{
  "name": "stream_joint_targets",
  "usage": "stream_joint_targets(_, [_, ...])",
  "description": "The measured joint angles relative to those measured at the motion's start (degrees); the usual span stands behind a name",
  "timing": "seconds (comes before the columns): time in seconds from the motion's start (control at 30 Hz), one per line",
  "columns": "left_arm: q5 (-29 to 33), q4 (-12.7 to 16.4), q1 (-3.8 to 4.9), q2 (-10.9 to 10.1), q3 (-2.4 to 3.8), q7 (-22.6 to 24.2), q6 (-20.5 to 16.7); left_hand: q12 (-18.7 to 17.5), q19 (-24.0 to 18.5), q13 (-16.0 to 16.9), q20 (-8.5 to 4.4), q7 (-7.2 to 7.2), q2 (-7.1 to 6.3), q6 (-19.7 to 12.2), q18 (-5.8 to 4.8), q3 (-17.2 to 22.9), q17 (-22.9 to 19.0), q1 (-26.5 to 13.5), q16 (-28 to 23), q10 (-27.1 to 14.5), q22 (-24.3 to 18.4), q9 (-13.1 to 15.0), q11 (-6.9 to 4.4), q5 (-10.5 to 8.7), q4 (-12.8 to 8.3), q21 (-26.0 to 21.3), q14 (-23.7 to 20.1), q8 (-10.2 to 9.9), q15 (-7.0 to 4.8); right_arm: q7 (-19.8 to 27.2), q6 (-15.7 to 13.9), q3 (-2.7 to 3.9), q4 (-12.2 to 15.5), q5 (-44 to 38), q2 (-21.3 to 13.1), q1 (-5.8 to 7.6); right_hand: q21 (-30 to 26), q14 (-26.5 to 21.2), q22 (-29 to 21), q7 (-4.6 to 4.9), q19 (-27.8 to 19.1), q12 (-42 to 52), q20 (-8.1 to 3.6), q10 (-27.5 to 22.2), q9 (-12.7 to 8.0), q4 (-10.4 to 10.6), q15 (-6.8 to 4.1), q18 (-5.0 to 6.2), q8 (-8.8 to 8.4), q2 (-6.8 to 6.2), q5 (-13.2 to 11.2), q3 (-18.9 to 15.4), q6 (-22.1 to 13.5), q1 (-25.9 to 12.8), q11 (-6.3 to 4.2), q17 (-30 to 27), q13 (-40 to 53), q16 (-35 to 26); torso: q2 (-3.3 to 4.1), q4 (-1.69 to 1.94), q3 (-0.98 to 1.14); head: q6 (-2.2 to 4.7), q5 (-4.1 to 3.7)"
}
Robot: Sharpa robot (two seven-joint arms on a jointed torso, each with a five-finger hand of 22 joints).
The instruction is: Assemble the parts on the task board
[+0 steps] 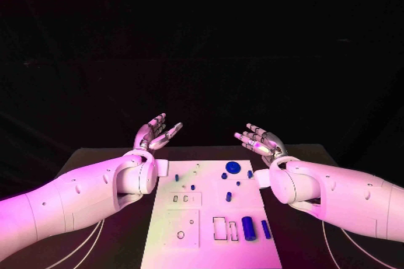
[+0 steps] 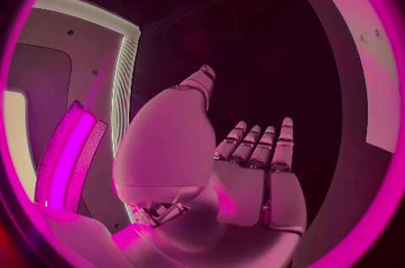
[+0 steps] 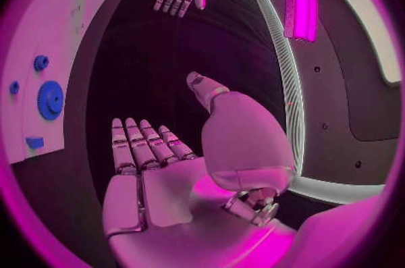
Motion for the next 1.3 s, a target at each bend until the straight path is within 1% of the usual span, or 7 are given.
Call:
stream_joint_targets(0.2, [-0.54, -0.51, 0.11, 0.21, -0.03, 0.09, 2.31, 0.00, 0.50, 0.07, 0.50, 0.11, -0.40, 0.74, 0.01, 0.22, 0.08, 2.74, 0.00, 0.51, 0.09, 0.11, 0.51, 0.32, 0.70, 0.00, 0.41, 0.00, 0.41, -2.37, 6.67, -1.51, -2.52, -1.27, 0.97, 1.56, 0.94, 3.72, 0.48, 0.08, 2.47, 0.48, 0.33, 3.45, 0.51, -0.94, -0.03, 0.01, 0.68, -0.04, 0.09, 1.12, 2.84, 3.33, 0.08, 0.56, 0.35, 0.67, 0.01, -0.01, 0.00, -0.01, 0.01])
stream_joint_targets(0.27, [-0.69, -0.52, 0.11, 0.21, -0.03, 0.11, 2.85, 0.00, 0.50, 0.11, 0.50, 0.18, -0.40, 0.80, 0.01, 0.22, 0.12, 2.74, 0.23, 0.72, 0.08, 0.11, 0.32, 0.32, 0.70, 0.16, 0.62, 0.24, 0.61, -3.14, 8.78, -1.79, -3.01, -1.72, 1.16, 1.84, 1.64, 6.74, 0.80, 0.22, 4.35, 0.68, 0.35, 6.15, 0.92, -1.58, -0.29, 0.88, 1.16, -0.09, 0.09, 1.71, 4.96, 4.76, -0.05, 0.96, 0.52, 1.36, 0.01, -0.02, 0.00, -0.01, 0.01])
stream_joint_targets(0.47, [-0.76, 2.51, 0.99, -3.91, -0.03, 0.12, 4.19, 0.23, 0.63, 0.31, 0.63, 0.26, 0.39, 2.46, 0.95, 0.39, 0.40, 3.53, 0.61, 2.41, 0.23, 0.35, 0.94, 0.32, 0.87, 0.33, 2.09, 0.65, 0.44, -3.33, 9.32, -1.78, -4.18, -12.31, -0.29, 3.56, 3.62, 16.90, 1.51, 0.71, 10.24, 1.57, 0.37, 15.78, 2.18, -3.81, -1.37, 1.78, 2.91, -0.26, 0.09, 2.84, 12.02, 7.56, -0.67, 2.21, 1.08, 3.23, 1.08, 0.07, -0.25, -0.54, -0.21])
stream_joint_targets(0.67, [-0.85, 4.85, 1.58, -4.86, -0.16, 0.12, 5.44, 0.67, 4.29, 0.59, 0.93, 0.51, 0.72, 6.14, 0.94, 0.96, 1.33, 3.86, 1.84, 6.75, 0.78, 0.99, 2.82, 0.32, 0.75, 1.84, 8.11, 1.62, 1.74, -3.40, 8.63, -1.90, -4.29, -24.04, -0.47, 4.25, 5.97, 26.72, 2.09, 1.74, 18.42, 1.86, 0.36, 27.37, 3.72, -5.78, -2.92, 3.57, 5.19, -0.84, -0.57, 4.66, 21.78, 8.92, -1.92, 3.15, 1.49, 4.55, 2.16, 0.35, -0.32, -0.35, -0.61])
stream_joint_targets(0.93, [-1.61, 6.92, 2.63, -6.67, -0.12, 0.04, 6.45, 2.56, 19.22, 1.70, 0.71, 1.46, 1.53, 17.75, 0.99, 2.58, 3.94, 4.63, 5.73, 23.61, 2.65, 3.00, 3.97, 0.02, 0.08, 6.65, 25.70, 4.83, 0.53, -5.38, 8.02, -1.81, -3.91, -36.67, -1.23, 6.06, 8.24, 34.39, 2.37, 3.25, 26.43, 1.86, -0.06, 35.60, 4.87, -7.66, -4.60, 4.94, 6.88, -1.29, -0.58, 6.56, 31.34, 9.81, -3.31, 3.72, 1.65, 5.59, 3.71, 1.10, -0.43, -0.05, -1.21])
stream_joint_targets(1.13, [-2.44, 10.06, 3.33, -8.74, -0.12, -0.26, 7.17, 5.34, 26.14, 2.52, 0.41, 3.15, 1.81, 29.03, 4.16, 4.43, 6.76, 4.48, 10.39, 37.57, 3.99, 4.98, 2.04, 0.00, -1.28, 10.92, 36.51, 8.61, -2.02, -8.34, 8.46, -1.77, -3.92, -46.73, -1.50, 7.20, 10.22, 39.23, 2.86, 4.26, 31.20, 1.86, -1.14, 39.66, 5.13, -8.12, -6.05, 5.32, 7.51, -1.90, -0.58, 8.12, 35.48, 10.38, -4.39, 4.29, 1.71, 6.78, 5.00, 1.60, -0.55, 0.22, -1.83])
stream_joint_targets(1.3, [-3.54, 13.55, 3.69, -11.13, -0.09, -0.78, 8.08, 5.78, 30.92, 2.65, -1.25, 4.11, 1.70, 31.83, 4.15, 6.67, 10.23, 4.37, 13.80, 42.90, 5.67, 5.73, 0.33, -0.21, -2.91, 15.08, 42.43, 10.66, -4.10, -12.08, 9.98, -1.74, -2.86, -56.36, -2.18, 7.61, 13.39, 44.36, 4.25, 4.74, 35.67, 2.15, -2.96, 43.84, 5.56, -8.35, -7.88, 5.32, 8.49, -3.09, -0.82, 8.36, 38.52, 9.83, -5.74, 5.75, 1.87, 8.62, 6.15, 1.98, -0.72, 0.43, -2.43])
